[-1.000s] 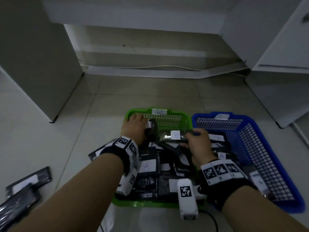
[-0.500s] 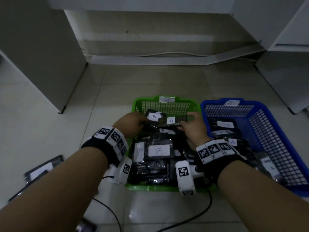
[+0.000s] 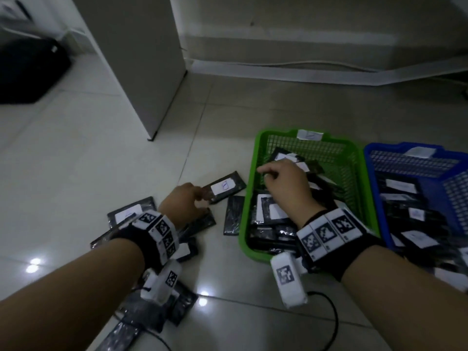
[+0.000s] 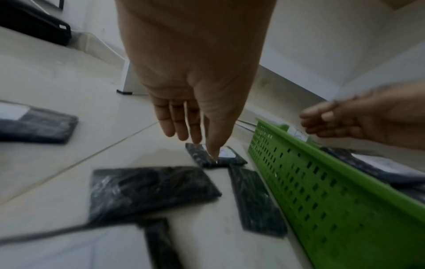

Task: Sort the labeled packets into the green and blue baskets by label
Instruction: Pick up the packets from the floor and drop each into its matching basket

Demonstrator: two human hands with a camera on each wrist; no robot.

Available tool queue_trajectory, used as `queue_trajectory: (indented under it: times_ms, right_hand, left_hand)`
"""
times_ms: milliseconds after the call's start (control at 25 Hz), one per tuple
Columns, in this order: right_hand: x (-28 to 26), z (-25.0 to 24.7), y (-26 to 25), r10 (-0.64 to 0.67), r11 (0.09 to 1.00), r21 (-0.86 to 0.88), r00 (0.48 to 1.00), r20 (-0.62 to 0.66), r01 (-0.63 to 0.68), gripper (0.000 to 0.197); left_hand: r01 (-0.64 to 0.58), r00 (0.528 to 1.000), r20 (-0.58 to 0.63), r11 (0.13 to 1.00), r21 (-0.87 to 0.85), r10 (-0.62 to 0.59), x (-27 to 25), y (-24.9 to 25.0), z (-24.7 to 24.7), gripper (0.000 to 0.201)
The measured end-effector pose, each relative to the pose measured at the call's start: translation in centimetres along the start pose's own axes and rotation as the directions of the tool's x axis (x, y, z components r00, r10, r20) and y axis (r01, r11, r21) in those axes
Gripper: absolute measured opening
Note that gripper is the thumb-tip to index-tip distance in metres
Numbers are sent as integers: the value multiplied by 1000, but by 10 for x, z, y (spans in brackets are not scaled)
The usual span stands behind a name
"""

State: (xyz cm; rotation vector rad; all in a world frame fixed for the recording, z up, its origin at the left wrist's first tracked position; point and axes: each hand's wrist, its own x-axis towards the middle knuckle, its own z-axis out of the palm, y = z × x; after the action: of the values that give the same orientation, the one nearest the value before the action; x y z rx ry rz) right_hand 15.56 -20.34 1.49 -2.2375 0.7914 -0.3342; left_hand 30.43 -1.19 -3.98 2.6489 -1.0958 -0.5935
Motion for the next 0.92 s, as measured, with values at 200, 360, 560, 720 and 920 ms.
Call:
queue_trajectory:
  times_ms: [200,360,560,720,920]
  right_hand:
    - [-19,53,-38,-154,974,-120,951,270,192,26]
    - [-31,92,-45,-33,945,-278,894,448,174,34]
    - [-66,144,-44,-150,906,-205,733,663,371,50]
    - [-86,165,-39,-248,815,-236,686,684,529,48]
    - [-57,143,-51,-128,984,-50,866,483,173,24]
  left_hand:
    - [78,991,102,993,88,-87,-37,-26,30,62]
    - [174,985,45,964,-201,-169,-44,-40,4,31]
    - [295,947,200,434,-852,-250,-63,-70,-20,15]
    - [293,955,265,268,-918,-136,-87,-71,-29,22]
    - [186,972,147,217,-958,-183,-94,-62,-38,40]
